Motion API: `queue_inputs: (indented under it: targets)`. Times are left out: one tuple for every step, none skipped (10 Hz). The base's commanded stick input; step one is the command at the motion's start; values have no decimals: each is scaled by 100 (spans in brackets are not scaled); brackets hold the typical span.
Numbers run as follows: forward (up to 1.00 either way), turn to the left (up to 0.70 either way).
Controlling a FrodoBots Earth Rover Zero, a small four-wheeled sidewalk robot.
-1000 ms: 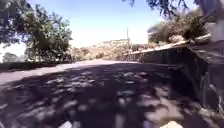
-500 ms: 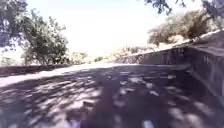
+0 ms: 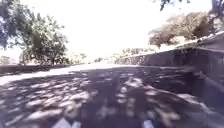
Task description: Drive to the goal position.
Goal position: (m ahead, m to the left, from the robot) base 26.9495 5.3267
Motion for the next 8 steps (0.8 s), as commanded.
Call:
queue_inputs:
  targets:
    - [100,0]
    - [100,0]
    - [100,0]
    - [100,0]
    - [100,0]
    - [100,0]
    - [100,-39]
    - [100,-39]
